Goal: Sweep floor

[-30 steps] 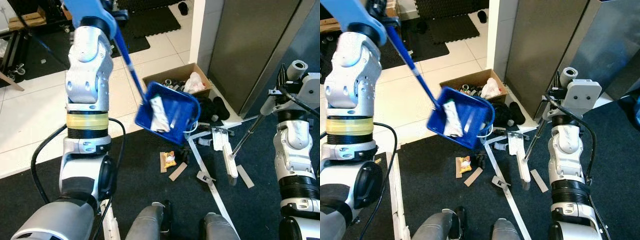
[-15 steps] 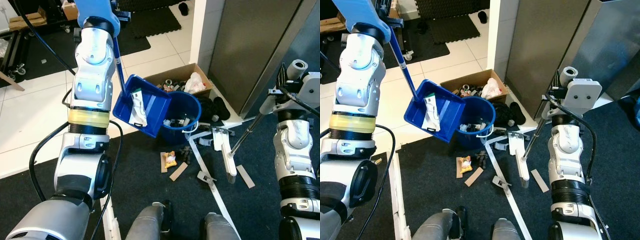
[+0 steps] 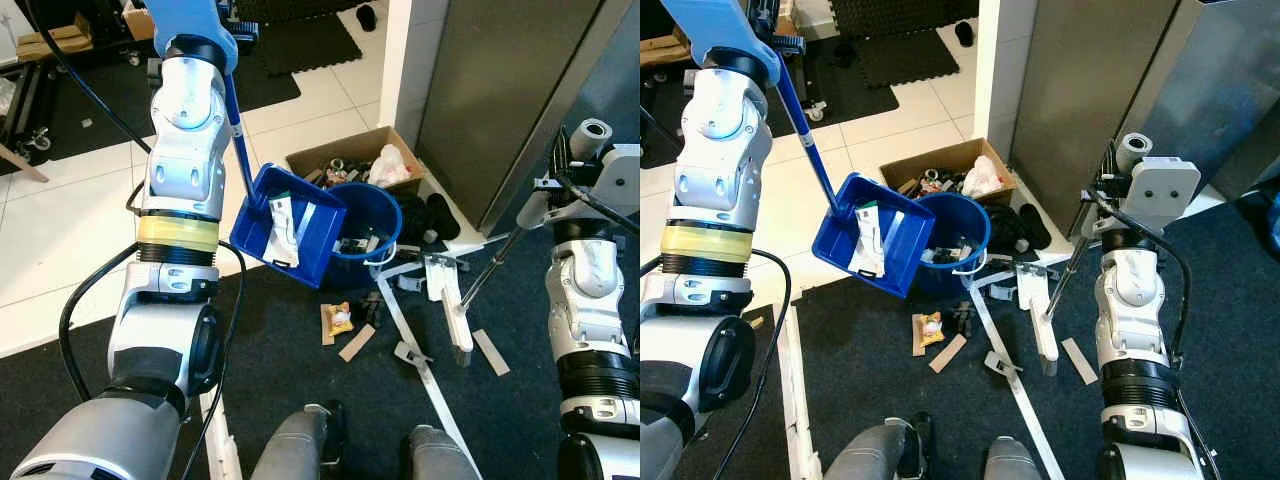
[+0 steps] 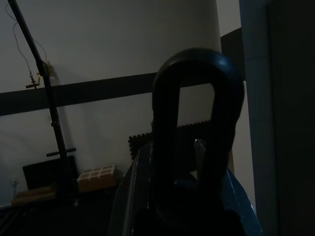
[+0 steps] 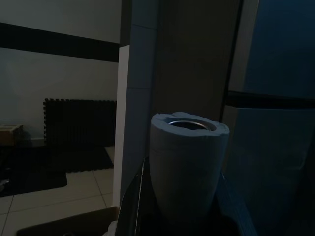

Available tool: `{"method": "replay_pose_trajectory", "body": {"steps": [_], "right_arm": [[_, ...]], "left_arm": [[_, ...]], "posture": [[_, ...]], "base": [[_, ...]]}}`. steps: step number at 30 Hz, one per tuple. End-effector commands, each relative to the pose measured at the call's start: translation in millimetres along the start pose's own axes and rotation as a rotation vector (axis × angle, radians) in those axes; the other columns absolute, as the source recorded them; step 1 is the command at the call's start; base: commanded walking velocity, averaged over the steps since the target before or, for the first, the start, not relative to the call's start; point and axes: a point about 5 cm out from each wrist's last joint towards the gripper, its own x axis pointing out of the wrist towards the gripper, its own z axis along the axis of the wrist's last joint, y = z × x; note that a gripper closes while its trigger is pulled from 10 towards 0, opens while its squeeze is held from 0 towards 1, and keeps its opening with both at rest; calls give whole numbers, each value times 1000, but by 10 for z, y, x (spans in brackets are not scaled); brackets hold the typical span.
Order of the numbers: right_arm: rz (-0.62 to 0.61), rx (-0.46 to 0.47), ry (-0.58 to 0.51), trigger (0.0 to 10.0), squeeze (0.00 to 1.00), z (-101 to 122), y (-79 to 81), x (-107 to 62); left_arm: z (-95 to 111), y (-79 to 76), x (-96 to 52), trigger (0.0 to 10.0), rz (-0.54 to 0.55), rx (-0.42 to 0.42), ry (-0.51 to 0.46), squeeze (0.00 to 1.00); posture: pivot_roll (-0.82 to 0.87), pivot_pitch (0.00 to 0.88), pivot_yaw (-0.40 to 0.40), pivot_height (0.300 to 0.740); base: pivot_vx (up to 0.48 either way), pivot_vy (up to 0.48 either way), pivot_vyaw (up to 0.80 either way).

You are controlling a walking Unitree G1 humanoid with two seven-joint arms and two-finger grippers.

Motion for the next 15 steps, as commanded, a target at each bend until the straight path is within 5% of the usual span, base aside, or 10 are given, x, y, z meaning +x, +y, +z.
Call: {"method": "replay_pose_trajectory", "body": {"steps": [1, 15], "right_arm": [[3, 11, -19, 10000, 0, 42, 19, 17], [0, 14, -14, 10000, 0, 31, 14, 13]], "left_arm": [[226, 28, 66, 10000, 16, -6, -107, 0], [217, 30, 76, 10000, 17, -6, -109, 0]], "posture": [[-59, 59, 65, 740], [-58, 62, 65, 740]], "base": [[341, 0, 0], [329, 0, 0]]}}
